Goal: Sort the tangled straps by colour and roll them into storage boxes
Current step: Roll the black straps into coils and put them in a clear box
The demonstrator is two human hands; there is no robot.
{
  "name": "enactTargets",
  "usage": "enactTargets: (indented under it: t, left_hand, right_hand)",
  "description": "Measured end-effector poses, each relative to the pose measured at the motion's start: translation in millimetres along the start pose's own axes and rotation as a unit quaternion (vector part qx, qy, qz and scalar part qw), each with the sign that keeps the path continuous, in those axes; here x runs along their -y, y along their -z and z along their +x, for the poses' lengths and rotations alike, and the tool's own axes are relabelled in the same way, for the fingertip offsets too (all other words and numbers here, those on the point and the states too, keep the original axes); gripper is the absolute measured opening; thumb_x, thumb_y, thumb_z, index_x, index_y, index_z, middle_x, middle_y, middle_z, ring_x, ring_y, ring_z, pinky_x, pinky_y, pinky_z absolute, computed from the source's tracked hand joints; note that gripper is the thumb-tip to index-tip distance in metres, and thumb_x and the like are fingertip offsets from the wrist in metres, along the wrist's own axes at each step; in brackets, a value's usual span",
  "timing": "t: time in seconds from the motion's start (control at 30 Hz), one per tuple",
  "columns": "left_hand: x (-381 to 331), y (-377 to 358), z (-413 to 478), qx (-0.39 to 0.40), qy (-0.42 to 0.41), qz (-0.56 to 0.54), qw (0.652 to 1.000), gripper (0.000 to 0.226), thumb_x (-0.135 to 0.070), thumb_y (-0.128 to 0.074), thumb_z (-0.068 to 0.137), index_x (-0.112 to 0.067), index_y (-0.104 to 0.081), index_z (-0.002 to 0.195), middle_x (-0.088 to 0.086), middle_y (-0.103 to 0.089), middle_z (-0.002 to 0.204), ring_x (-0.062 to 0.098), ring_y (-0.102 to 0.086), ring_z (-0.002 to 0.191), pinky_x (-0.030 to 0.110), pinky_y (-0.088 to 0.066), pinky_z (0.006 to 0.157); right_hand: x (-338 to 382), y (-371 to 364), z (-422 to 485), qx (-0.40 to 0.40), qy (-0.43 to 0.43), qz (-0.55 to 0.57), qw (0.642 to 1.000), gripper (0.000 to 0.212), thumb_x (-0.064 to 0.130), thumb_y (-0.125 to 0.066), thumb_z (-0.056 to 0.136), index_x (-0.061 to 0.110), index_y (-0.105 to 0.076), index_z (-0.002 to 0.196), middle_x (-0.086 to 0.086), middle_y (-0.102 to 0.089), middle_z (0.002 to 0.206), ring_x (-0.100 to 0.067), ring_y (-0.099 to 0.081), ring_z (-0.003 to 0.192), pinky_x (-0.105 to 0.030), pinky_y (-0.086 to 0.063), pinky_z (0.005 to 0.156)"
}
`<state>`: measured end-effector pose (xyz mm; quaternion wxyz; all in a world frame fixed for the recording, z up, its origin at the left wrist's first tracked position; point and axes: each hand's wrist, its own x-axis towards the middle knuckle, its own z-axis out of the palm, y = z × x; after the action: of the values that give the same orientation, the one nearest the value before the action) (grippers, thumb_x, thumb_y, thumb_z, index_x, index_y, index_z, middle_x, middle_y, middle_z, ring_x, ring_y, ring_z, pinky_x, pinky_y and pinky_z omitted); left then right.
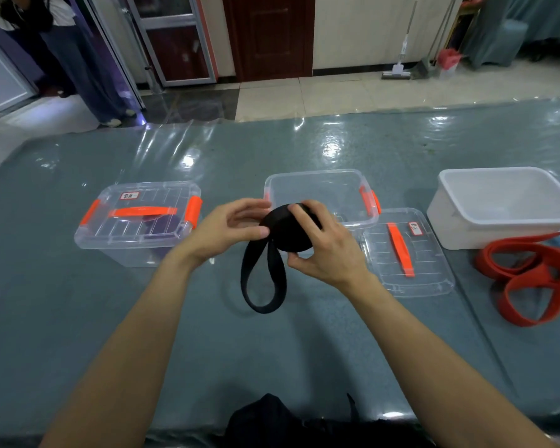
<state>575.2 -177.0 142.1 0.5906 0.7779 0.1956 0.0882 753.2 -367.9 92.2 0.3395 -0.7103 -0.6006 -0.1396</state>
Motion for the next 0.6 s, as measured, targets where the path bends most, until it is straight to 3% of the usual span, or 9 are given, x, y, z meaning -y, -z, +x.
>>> enactTargets:
  t: [0.1,0.17,0.27,0.43,0.5,0.6]
  left_hand:
    - [52.6,-24.7,-18.4,-0.094,0.08,-0.023,0.992,0.071,-0.022,-0.083,0.079,-0.021,-0.059,0.146,0.002,-0.07,0.142,0.02,-0.066,0.134,0.044,-0.053,0.115]
    - [77.8,-49.7,-24.6,-0.112,0.158,-0.029,0.981,0.066,-0.02,-0.091,0.078,-0.023,-0.063,0.138,0.004,-0.071,0.136,0.024,-0.071,0.124,0.05,-0.061,0.105]
    - [95.7,-78.3,-20.8,-0.136,0.218,-0.083,0.963,0.044,-0.012,-0.089,0.089,-0.019,-0.069,0.127,0.012,-0.072,0.128,0.021,-0.078,0.106,0.047,-0.069,0.083]
    - [101.9,-105.1,-7.2,-0.149,0.263,-0.136,0.943,0.019,-0.005,-0.07,0.104,0.003,-0.069,0.121,0.029,-0.075,0.121,0.023,-0.08,0.084,0.038,-0.068,0.067]
    - [101.5,-111.0,-8.0,-0.16,0.257,-0.167,0.938,0.013,-0.009,-0.062,0.11,0.001,-0.066,0.116,0.025,-0.076,0.115,0.023,-0.08,0.084,0.045,-0.069,0.071]
    - [102.3,-106.4,-15.6,-0.167,0.243,-0.258,0.92,0.012,-0.019,-0.054,0.115,-0.01,-0.061,0.115,0.018,-0.079,0.114,0.034,-0.08,0.104,0.059,-0.063,0.094]
  right_hand:
    - [-10.1,8.2,-7.6,-0.018,-0.045,0.01,0.999,0.074,0.029,-0.079,0.079,0.007,-0.06,0.147,-0.014,-0.059,0.139,-0.033,-0.066,0.112,-0.046,-0.064,0.078]
    - [-15.6,11.8,-11.1,-0.028,-0.058,0.018,0.998,0.076,0.028,-0.082,0.078,0.006,-0.06,0.147,-0.014,-0.06,0.138,-0.031,-0.066,0.115,-0.045,-0.064,0.078]
    - [-21.1,17.2,-16.9,-0.032,-0.073,0.029,0.996,0.08,0.03,-0.087,0.077,0.005,-0.06,0.148,-0.015,-0.06,0.139,-0.031,-0.066,0.117,-0.045,-0.065,0.079]
    - [-31.2,25.6,-25.0,-0.03,-0.093,0.038,0.994,0.079,0.038,-0.083,0.079,0.01,-0.059,0.149,-0.011,-0.058,0.141,-0.028,-0.067,0.116,-0.045,-0.065,0.077]
    - [-37.1,27.5,-30.3,-0.03,-0.103,0.041,0.993,0.08,0.038,-0.083,0.078,0.012,-0.058,0.149,-0.008,-0.057,0.141,-0.026,-0.067,0.113,-0.043,-0.065,0.077]
    - [-51.3,30.1,-41.5,-0.025,-0.123,0.045,0.991,0.081,0.03,-0.083,0.075,0.013,-0.056,0.15,-0.005,-0.055,0.141,-0.025,-0.066,0.111,-0.041,-0.064,0.081]
